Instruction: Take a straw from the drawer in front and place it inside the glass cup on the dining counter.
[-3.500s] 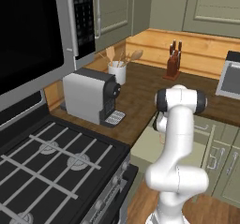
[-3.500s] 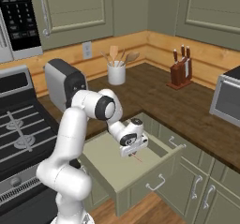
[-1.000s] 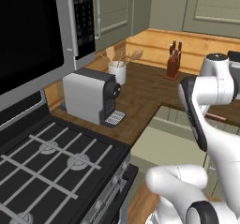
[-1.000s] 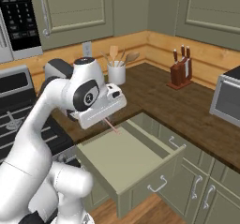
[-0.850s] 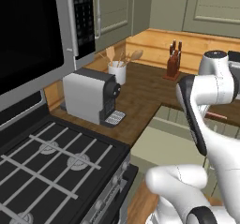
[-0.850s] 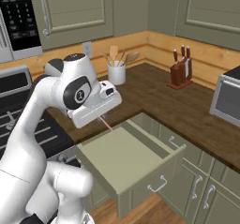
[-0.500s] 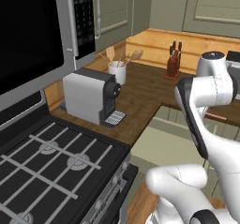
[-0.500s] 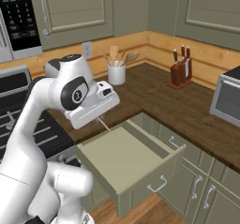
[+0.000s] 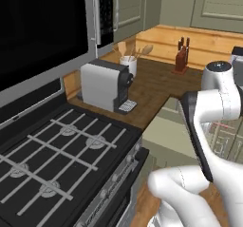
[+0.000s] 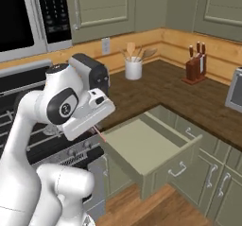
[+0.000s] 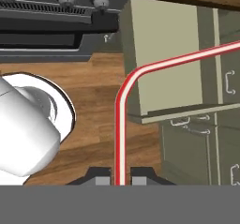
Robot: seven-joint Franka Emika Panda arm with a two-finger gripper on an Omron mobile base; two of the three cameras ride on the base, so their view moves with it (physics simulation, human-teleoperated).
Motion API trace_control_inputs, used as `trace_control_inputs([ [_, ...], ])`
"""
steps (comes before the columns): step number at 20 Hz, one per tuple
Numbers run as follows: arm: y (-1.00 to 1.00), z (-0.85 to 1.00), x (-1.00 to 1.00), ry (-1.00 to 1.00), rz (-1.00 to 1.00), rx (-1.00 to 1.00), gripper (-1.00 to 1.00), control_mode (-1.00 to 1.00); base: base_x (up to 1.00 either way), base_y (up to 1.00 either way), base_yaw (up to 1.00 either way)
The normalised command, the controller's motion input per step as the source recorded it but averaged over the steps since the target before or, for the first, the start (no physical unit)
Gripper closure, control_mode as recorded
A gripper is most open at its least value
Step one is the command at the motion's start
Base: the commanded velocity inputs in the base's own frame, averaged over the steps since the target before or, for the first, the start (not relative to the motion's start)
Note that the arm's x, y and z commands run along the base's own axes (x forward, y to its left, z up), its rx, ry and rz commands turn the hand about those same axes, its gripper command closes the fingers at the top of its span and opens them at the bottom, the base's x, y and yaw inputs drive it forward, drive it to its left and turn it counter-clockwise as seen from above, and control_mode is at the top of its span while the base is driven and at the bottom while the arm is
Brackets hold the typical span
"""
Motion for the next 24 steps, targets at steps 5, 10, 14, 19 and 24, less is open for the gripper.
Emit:
trace_control_inputs([
  [5,0.0,0.0,0.0,0.0,0.0,0.0,1.0,1.0,-0.55,0.33,0.34],
  [10,0.0,0.0,0.0,0.0,0.0,0.0,1.0,1.0,-0.14,0.47,0.59],
  [14,0.0,0.0,0.0,0.0,0.0,0.0,1.0,1.0,-0.05,0.45,0.7],
  [19,0.0,0.0,0.0,0.0,0.0,0.0,1.0,1.0,-0.13,0.41,0.69],
  [24,0.0,0.0,0.0,0.0,0.0,0.0,1.0,1.0,-0.23,0.47,0.65],
])
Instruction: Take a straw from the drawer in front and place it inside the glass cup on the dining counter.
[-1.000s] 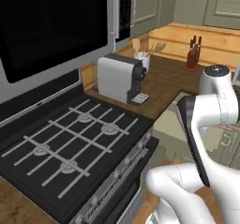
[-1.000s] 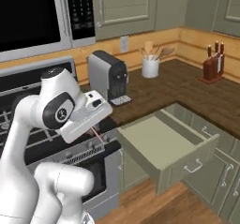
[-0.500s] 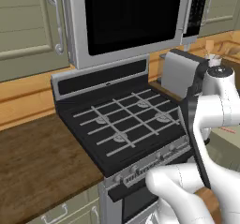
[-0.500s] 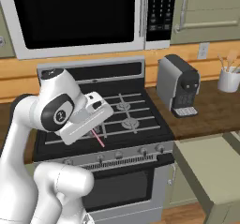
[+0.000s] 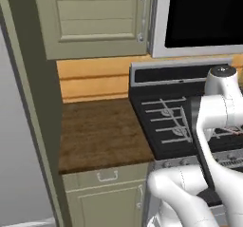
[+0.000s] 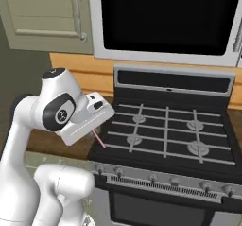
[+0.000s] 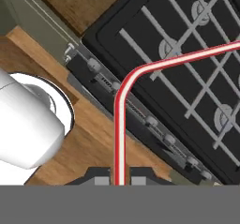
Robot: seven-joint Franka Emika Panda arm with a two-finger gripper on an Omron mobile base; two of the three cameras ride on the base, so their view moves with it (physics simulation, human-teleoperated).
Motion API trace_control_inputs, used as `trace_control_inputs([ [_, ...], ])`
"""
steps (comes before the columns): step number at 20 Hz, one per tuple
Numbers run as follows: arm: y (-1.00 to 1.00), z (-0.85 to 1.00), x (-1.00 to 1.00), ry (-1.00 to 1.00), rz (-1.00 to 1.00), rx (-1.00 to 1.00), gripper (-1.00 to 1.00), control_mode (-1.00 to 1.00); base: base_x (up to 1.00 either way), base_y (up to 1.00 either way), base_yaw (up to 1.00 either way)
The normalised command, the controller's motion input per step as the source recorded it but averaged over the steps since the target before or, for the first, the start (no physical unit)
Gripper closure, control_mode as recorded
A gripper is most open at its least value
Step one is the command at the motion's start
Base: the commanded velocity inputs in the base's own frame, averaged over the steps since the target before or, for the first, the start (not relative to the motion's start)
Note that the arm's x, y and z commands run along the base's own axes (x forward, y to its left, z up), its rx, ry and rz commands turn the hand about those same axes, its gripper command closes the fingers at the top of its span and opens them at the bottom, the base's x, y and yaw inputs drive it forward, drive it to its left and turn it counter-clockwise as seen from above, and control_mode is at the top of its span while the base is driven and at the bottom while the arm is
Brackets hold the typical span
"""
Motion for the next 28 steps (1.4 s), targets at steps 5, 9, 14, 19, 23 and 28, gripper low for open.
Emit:
trace_control_inputs([
  [5,0.0,0.0,0.0,0.0,0.0,0.0,1.0,1.0,-0.5,0.29,0.59],
  [9,0.0,0.0,0.0,0.0,0.0,0.0,1.0,1.0,-0.95,0.0,0.47],
  [14,0.0,0.0,0.0,0.0,0.0,0.0,1.0,1.0,-0.98,0.0,0.44],
  [19,0.0,0.0,0.0,0.0,0.0,0.0,1.0,1.0,-0.63,0.13,0.58],
  [23,0.0,0.0,0.0,0.0,0.0,0.0,1.0,1.0,-0.41,0.36,0.63],
  [28,0.0,0.0,0.0,0.0,0.0,0.0,1.0,1.0,-0.33,0.39,0.63],
])
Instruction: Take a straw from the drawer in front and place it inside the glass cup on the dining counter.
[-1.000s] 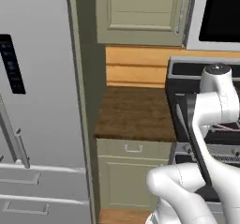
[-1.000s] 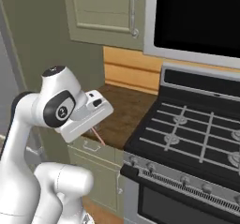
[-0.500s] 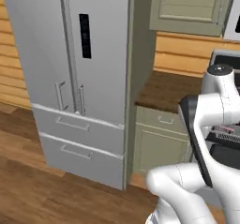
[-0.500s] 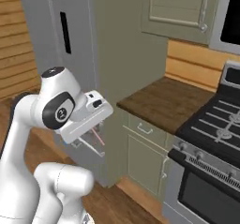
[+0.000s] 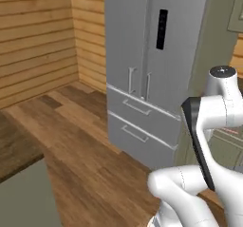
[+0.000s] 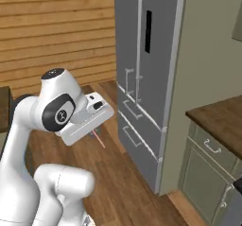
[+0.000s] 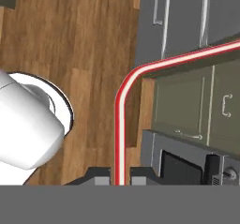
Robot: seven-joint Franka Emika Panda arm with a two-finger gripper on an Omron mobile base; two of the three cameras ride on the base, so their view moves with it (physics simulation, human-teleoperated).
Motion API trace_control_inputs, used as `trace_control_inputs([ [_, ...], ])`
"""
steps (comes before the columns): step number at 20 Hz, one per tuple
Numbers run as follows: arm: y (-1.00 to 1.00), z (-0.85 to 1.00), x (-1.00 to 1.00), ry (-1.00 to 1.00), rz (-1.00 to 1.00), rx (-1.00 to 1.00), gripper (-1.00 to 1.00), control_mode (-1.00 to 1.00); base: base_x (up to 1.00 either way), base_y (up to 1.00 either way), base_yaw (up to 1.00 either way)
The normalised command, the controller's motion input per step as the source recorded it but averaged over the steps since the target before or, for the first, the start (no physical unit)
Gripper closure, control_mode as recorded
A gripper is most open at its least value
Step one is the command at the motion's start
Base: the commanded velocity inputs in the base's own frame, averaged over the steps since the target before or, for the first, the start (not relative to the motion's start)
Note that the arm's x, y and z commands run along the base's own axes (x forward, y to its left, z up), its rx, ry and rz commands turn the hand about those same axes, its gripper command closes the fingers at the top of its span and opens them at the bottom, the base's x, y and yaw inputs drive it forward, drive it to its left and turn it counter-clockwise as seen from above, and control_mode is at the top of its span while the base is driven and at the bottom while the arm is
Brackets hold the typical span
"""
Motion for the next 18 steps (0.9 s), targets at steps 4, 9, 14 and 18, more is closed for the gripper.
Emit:
trace_control_inputs([
  [4,0.0,0.0,0.0,0.0,0.0,0.0,1.0,1.0,0.06,-0.21,0.56],
  [9,0.0,0.0,0.0,0.0,0.0,0.0,1.0,1.0,0.69,-0.62,0.51],
  [14,0.0,0.0,0.0,0.0,0.0,0.0,1.0,1.0,0.92,-0.5,0.53],
  [18,0.0,0.0,0.0,0.0,0.0,0.0,1.0,1.0,1.0,-0.18,0.6],
])
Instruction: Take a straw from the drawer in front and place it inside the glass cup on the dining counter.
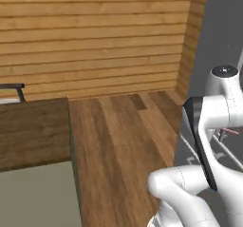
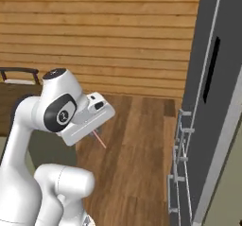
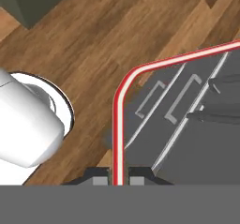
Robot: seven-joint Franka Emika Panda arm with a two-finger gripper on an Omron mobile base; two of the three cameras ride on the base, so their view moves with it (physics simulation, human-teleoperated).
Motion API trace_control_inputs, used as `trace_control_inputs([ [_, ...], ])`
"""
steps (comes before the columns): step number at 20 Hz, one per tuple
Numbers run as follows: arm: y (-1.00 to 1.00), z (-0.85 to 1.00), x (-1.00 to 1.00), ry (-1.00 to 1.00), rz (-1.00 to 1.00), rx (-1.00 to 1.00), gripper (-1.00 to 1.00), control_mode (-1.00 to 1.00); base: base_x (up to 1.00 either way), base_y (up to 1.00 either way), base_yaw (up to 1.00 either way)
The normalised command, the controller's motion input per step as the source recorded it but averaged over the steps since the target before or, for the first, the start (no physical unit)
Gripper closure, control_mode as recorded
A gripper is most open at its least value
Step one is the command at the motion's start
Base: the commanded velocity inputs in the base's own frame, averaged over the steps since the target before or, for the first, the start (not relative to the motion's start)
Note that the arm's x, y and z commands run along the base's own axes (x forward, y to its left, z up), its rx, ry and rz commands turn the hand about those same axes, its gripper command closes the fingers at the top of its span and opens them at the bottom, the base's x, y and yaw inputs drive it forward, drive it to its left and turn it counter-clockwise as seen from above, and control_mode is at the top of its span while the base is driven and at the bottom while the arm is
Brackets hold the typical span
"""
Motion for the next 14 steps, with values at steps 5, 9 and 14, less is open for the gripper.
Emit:
trace_control_inputs([
  [5,0.0,0.0,0.0,0.0,0.0,0.0,1.0,1.0,1.0,-0.26,0.54],
  [9,0.0,0.0,0.0,0.0,0.0,0.0,1.0,1.0,1.0,-0.47,0.48],
  [14,0.0,0.0,0.0,0.0,0.0,0.0,1.0,1.0,1.0,-0.62,0.44],
])
